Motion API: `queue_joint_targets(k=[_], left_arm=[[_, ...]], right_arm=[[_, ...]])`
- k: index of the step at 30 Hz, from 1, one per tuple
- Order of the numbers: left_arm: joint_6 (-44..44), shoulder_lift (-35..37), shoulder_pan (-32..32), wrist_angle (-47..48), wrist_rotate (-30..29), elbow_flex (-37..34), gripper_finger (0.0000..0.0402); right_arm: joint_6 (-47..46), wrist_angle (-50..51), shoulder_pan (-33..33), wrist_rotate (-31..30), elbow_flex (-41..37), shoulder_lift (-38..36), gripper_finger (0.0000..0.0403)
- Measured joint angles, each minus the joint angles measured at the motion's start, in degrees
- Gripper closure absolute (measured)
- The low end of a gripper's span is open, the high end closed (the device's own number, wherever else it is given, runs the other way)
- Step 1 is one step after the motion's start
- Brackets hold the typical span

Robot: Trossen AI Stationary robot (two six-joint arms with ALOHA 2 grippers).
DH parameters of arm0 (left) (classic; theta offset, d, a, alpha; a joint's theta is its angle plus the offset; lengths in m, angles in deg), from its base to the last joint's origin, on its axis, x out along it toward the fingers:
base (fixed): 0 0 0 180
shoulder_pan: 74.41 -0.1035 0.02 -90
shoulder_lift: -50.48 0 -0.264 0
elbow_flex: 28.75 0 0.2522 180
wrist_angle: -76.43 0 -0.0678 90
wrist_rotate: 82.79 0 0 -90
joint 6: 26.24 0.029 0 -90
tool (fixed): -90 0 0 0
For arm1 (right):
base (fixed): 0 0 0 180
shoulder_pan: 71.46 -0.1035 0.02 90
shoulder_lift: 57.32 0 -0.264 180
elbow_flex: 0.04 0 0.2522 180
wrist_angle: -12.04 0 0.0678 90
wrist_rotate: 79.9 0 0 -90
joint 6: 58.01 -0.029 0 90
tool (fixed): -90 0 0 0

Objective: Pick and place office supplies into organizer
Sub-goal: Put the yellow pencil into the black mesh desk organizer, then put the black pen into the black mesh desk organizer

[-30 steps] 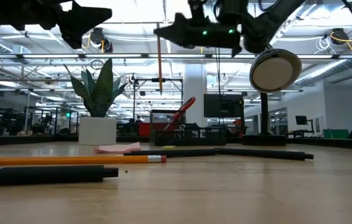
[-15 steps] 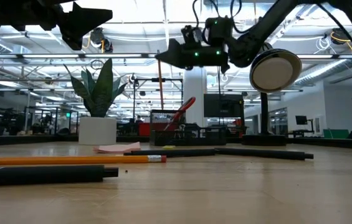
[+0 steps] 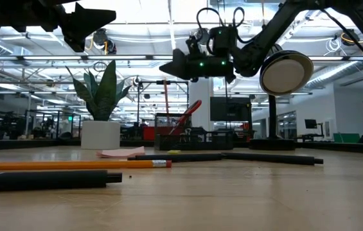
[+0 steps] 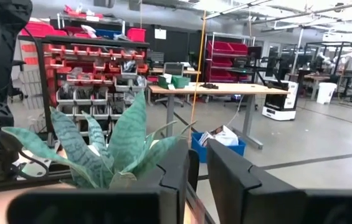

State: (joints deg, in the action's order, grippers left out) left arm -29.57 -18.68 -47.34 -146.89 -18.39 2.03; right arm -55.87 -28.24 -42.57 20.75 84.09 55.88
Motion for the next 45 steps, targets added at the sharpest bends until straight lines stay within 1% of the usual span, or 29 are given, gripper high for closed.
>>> queue_joint_targets(k=[9, 11, 13, 16, 19, 22, 24, 26, 28, 29, 32, 33, 36, 39, 45], left_arm=[[-0.3, 0.0, 0.0, 0.0, 0.0, 0.0, 0.016], [-0.4, 0.0, 0.0, 0.0, 0.0, 0.0, 0.016], [-0.6, 0.0, 0.0, 0.0, 0.0, 0.0, 0.016], [-1.9, 0.0, 0.0, 0.0, 0.0, 0.0, 0.016], [-2.9, 0.0, 0.0, 0.0, 0.0, 0.0, 0.016], [-4.0, 0.0, 0.0, 0.1, 0.0, 0.0, 0.016], [-4.8, 0.0, 0.0, 0.4, 0.0, 0.0, 0.016], [-5.2, 0.0, 0.0, 0.4, 0.0, 0.0, 0.016], [-6.2, 0.0, 0.0, 0.4, 0.0, 0.0, 0.016], [-6.5, 0.0, 0.0, 0.4, 0.0, 0.0, 0.016], [-6.9, 0.0, 0.0, 0.4, 0.0, 0.0, 0.016], [-7.0, 0.0, 0.0, 0.4, 0.0, 0.0, 0.016], [-7.3, 0.0, 0.0, 0.3, 0.0, 0.0, 0.016], [-7.7, 0.0, 0.0, 0.0, -0.2, 0.0, 0.016], [-10.4, 0.0, 0.0, -0.2, -0.5, 0.0, 0.016]], right_arm=[[-0.2, -1.2, -0.3, 0.4, 0.0, 0.0, 0.0319], [-0.9, -2.7, -0.7, 2.7, 0.0, 0.0, 0.0315], [-2.8, -4.2, -1.3, 6.4, 0.0, 0.0, 0.0313], [-4.7, -3.9, -2.7, 14.6, 0.0, -0.8, 0.0312], [-3.5, -1.1, -5.0, 23.0, -0.9, -2.8, 0.0314], [-0.7, 3.6, -8.1, 29.2, -3.8, -6.0, 0.0316], [0.3, 7.4, -10.2, 32.7, -6.5, -8.8, 0.0316], [0.6, 10.9, -12.4, 34.6, -9.9, -11.9, 0.0316], [2.0, 13.9, -14.6, 34.1, -14.1, -15.1, 0.0317], [3.7, 14.9, -15.9, 33.0, -16.6, -16.4, 0.0316], [10.4, 15.3, -20.1, 26.4, -23.9, -19.3, 0.0316], [12.4, 14.7, -21.7, 23.3, -26.2, -19.8, 0.0316], [14.3, 12.0, -26.0, 15.9, -31.7, -20.1, 0.0316], [11.5, 10.5, -28.5, 11.8, -34.7, -20.1, 0.0317], [-0.9, 10.5, -31.7, 11.5, -38.1, -20.1, 0.0317]])
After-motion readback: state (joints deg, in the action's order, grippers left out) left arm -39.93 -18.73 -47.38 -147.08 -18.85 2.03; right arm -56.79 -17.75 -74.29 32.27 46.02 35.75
